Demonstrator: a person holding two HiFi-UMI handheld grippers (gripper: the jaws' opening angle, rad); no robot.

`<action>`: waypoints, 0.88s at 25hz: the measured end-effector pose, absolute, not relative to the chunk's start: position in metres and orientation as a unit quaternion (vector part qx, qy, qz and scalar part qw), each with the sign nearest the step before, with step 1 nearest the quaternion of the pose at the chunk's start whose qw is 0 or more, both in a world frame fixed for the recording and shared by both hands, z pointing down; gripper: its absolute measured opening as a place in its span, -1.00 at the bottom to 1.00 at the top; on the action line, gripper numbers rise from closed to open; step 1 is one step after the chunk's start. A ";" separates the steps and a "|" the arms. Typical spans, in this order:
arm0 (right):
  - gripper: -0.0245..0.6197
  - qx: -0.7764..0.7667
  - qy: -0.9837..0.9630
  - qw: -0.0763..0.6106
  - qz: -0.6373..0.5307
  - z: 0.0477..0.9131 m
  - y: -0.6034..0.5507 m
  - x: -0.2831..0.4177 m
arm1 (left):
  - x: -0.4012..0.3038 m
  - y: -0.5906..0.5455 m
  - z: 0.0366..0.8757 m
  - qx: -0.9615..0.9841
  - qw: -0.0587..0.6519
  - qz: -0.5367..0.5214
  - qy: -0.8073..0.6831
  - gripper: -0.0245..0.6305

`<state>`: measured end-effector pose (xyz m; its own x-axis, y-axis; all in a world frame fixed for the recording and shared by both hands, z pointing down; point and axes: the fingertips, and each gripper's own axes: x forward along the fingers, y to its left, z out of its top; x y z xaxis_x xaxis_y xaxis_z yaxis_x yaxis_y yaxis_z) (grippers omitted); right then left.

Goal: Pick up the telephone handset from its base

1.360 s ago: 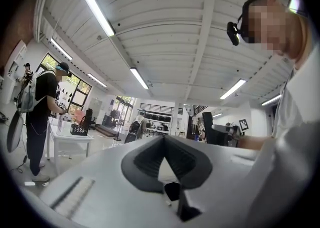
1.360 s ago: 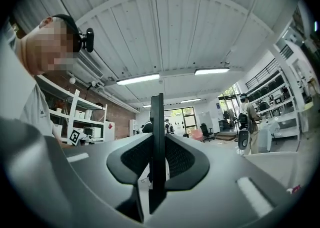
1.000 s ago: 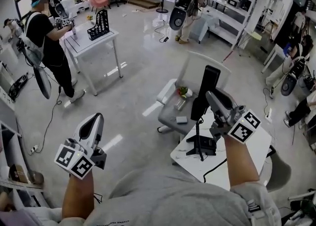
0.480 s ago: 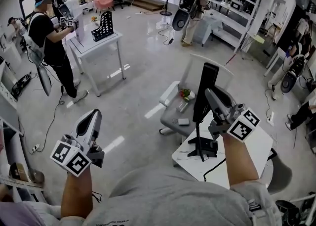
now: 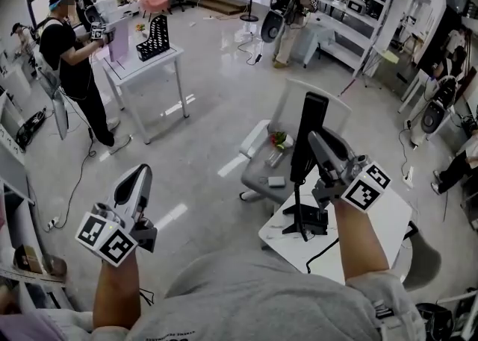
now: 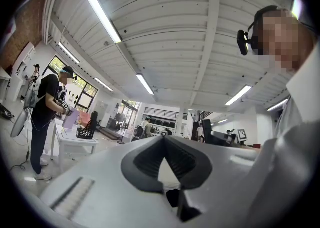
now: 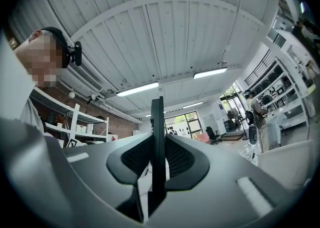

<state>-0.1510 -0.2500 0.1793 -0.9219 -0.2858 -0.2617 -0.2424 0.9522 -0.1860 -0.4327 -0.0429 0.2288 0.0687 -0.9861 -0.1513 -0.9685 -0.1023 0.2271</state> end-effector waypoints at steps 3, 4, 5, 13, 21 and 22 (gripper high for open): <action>-0.69 -0.132 0.977 0.146 -0.076 0.180 -0.250 -0.151 | -0.431 -0.044 0.230 0.730 0.033 -0.134 -0.669 -0.77; -0.69 -0.132 0.977 0.147 -0.077 0.179 -0.250 -0.151 | -0.431 -0.043 0.230 0.731 0.033 -0.134 -0.669 -0.77; -0.69 -0.131 0.977 0.148 -0.078 0.178 -0.249 -0.151 | -0.431 -0.043 0.230 0.731 0.033 -0.134 -0.669 -0.77; -0.69 -0.133 0.975 0.154 -0.083 0.176 -0.249 -0.150 | -0.431 -0.042 0.230 0.733 0.036 -0.135 -0.666 -0.77; -0.69 -0.134 0.975 0.154 -0.081 0.180 -0.249 -0.148 | -0.428 -0.044 0.233 0.735 0.036 -0.134 -0.663 -0.77; -0.69 -0.134 0.975 0.155 -0.082 0.180 -0.249 -0.147 | -0.428 -0.044 0.233 0.736 0.036 -0.134 -0.663 -0.77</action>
<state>-0.1474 -0.2489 0.1797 -0.9162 -0.2867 -0.2798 -0.2363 0.9508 -0.2005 -0.4276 -0.0438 0.2328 0.0848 -0.9852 -0.1487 -0.9657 -0.1180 0.2311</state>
